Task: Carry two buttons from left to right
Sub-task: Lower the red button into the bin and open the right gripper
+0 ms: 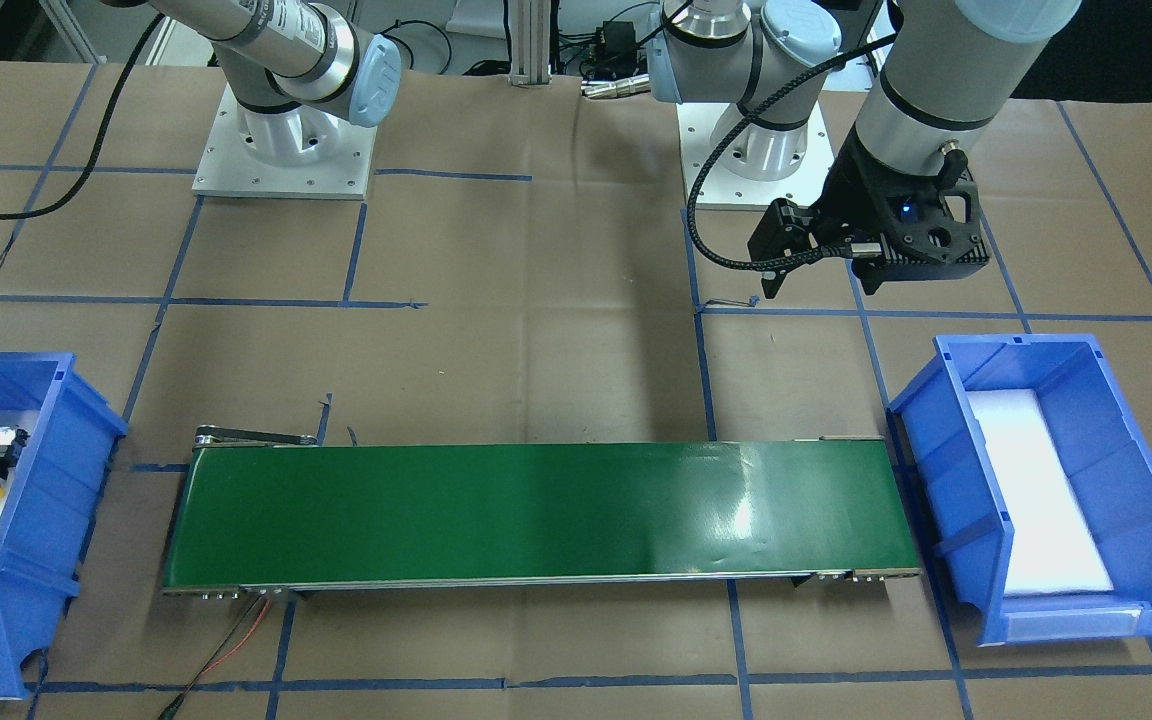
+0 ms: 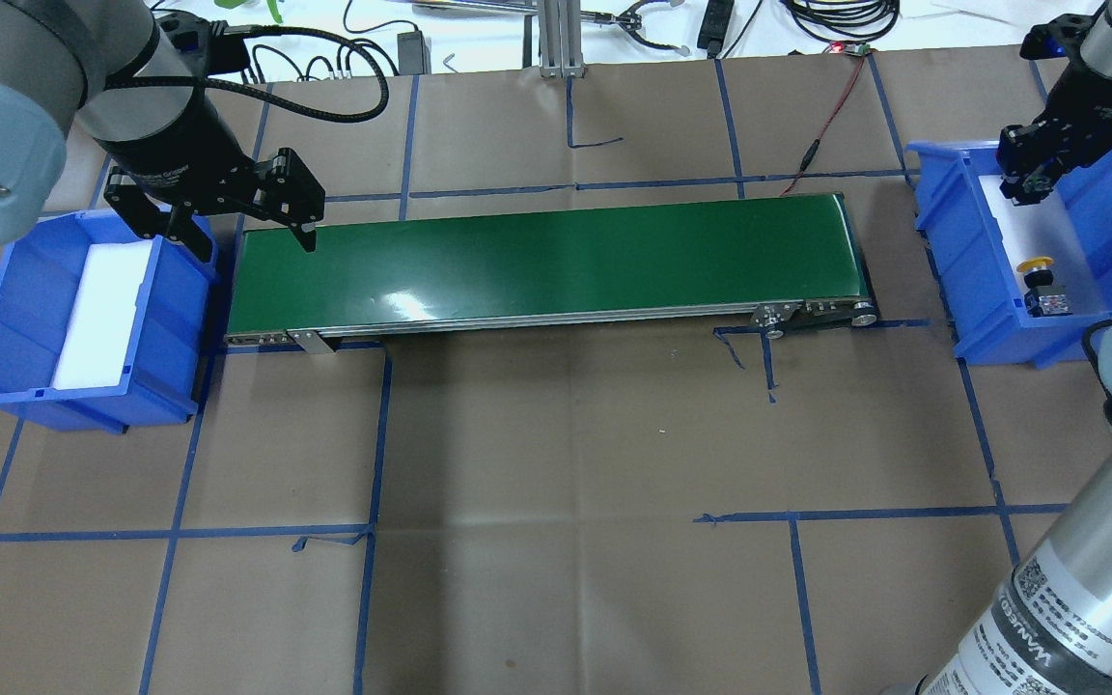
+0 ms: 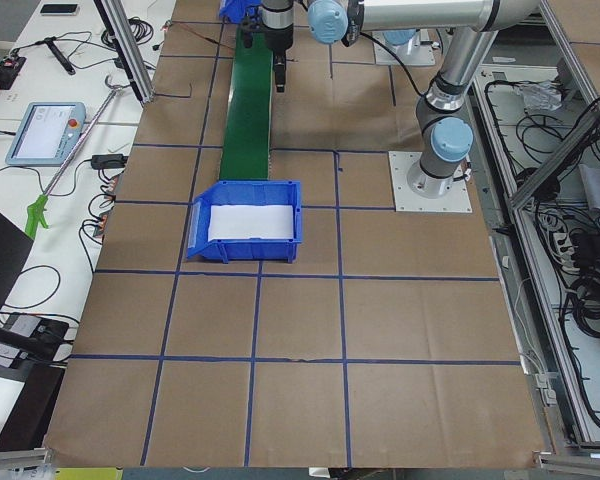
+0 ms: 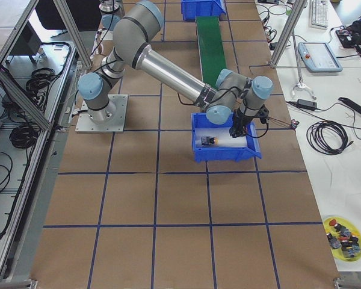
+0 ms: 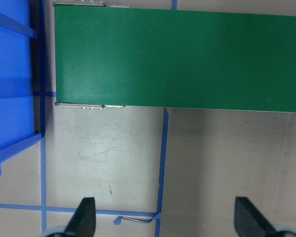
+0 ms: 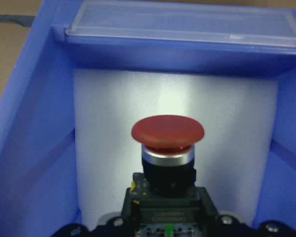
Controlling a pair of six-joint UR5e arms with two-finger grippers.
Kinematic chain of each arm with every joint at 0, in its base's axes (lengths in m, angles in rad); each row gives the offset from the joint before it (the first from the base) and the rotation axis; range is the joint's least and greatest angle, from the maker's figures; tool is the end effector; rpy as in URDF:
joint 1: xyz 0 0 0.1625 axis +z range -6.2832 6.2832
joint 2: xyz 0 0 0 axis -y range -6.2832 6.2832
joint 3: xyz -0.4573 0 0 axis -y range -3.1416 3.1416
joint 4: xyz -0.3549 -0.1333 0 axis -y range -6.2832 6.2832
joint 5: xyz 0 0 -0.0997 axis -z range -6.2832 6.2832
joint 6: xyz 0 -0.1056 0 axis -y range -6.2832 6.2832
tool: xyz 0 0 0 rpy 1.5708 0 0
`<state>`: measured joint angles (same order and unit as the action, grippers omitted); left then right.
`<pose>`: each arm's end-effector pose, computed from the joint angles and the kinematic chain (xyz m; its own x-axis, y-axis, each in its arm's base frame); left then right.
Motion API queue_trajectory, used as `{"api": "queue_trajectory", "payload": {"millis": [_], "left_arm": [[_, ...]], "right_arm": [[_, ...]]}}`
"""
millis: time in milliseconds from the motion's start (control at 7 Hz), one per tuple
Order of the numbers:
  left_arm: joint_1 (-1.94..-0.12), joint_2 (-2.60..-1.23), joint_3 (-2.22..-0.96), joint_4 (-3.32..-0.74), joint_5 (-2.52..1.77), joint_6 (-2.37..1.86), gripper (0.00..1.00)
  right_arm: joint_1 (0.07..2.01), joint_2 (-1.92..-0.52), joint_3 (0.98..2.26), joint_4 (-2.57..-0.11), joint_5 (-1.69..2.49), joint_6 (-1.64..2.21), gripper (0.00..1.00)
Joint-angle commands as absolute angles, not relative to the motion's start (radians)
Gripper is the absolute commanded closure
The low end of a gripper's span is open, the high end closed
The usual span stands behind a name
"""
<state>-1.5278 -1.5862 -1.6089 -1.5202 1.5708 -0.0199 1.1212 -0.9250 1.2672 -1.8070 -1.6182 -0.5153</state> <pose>-0.1134 -0.4661 0.4949 -0.9980 -0.0629 -0.0001 -0.0629 0.9980 0.0029 -0.1876 -0.6840 0.2932 -0.9977 -0.0675 -0.0111 -0.0684 0.9910 0.1153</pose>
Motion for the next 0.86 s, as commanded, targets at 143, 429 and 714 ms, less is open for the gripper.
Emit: {"api": "queue_trajectory", "payload": {"millis": [143,429,714], "left_arm": [[-1.528,-1.586,-1.606,-1.52,1.571,-0.02,0.0],[-1.528,-1.588,-1.605,-1.52,1.571,-0.02,0.0],[-1.528,-1.586,-1.605,-1.522,1.571,-0.02,0.0]], "right_arm": [[1.115,-0.9,1.298,-1.833,-1.629,-0.515,0.91],[1.109,-0.896,1.301,-1.833,-1.629,-0.515,0.76],[1.109,-0.896,1.312,-1.833,-1.666,-0.514,0.35]]}}
